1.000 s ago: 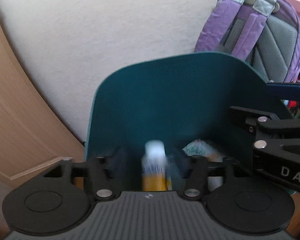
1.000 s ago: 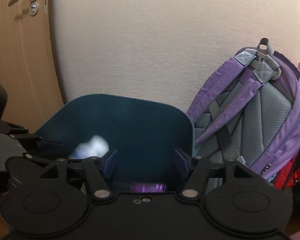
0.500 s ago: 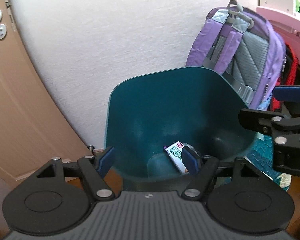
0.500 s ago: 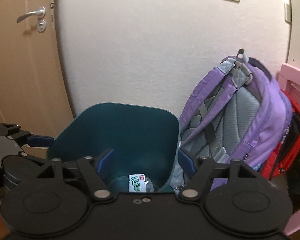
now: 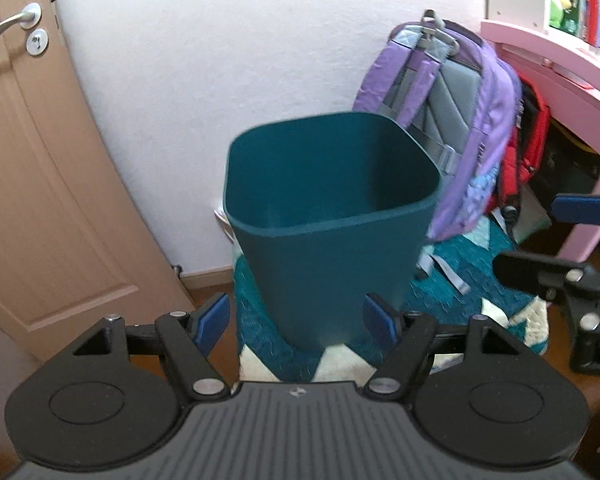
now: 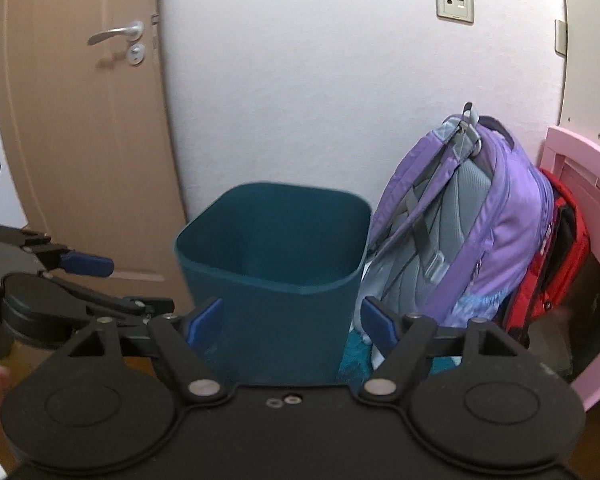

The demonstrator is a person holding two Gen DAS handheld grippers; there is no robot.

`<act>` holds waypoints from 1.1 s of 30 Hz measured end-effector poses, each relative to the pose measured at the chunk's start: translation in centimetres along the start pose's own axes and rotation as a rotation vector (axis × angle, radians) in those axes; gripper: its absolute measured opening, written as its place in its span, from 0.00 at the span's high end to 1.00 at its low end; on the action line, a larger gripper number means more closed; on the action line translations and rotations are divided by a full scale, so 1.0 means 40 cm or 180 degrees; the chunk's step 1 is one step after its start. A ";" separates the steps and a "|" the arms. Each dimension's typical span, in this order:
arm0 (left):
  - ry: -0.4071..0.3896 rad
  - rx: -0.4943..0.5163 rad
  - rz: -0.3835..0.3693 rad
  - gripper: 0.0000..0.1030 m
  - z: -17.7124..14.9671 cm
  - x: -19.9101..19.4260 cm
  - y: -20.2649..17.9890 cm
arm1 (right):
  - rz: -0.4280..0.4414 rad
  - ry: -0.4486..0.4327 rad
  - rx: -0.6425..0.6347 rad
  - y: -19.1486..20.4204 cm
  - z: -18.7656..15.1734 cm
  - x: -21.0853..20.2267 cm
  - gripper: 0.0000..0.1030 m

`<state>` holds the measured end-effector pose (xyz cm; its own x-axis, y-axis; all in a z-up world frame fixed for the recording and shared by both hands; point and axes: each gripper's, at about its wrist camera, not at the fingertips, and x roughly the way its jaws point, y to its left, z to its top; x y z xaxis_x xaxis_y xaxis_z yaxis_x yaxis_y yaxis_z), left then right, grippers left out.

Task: Collect trash
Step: 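Move both tools back down toward the trash pile on the floor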

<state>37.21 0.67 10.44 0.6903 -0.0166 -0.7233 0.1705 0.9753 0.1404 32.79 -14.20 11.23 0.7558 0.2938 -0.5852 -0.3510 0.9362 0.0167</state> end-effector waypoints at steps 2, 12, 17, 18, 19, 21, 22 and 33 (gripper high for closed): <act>0.0018 0.0040 -0.0040 0.29 -0.037 -0.013 -0.009 | 0.0026 0.0052 -0.0012 0.012 -0.035 -0.014 0.25; 0.0305 0.0138 -0.0227 0.25 -0.234 0.034 -0.023 | 0.0216 0.0479 0.0118 0.024 -0.248 0.029 0.21; 0.0453 0.0184 -0.0229 0.22 -0.321 0.120 -0.008 | 0.0218 0.0669 0.0162 0.025 -0.363 0.091 0.17; 0.0484 0.0200 -0.0229 0.22 -0.336 0.141 -0.002 | 0.0222 0.0709 0.0163 0.027 -0.384 0.108 0.16; 0.0514 0.0210 -0.0234 0.22 -0.352 0.162 0.002 | 0.0225 0.0742 0.0166 0.028 -0.405 0.125 0.15; 0.0580 0.0229 -0.0254 0.22 -0.382 0.206 0.013 | 0.0202 0.0793 0.0175 0.031 -0.448 0.156 0.13; 0.0604 0.0244 -0.0260 0.22 -0.395 0.228 0.017 | 0.0199 0.0816 0.0186 0.032 -0.465 0.170 0.12; 0.0878 0.0674 -0.0354 0.22 -0.518 0.494 0.000 | -0.0084 0.1300 0.0389 -0.001 -0.713 0.386 0.11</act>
<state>36.29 4.89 -17.84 0.4486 -0.0318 -0.8932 0.3957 0.9031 0.1666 28.71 -15.19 -20.91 0.4741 0.1918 -0.8593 -0.2477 0.9656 0.0789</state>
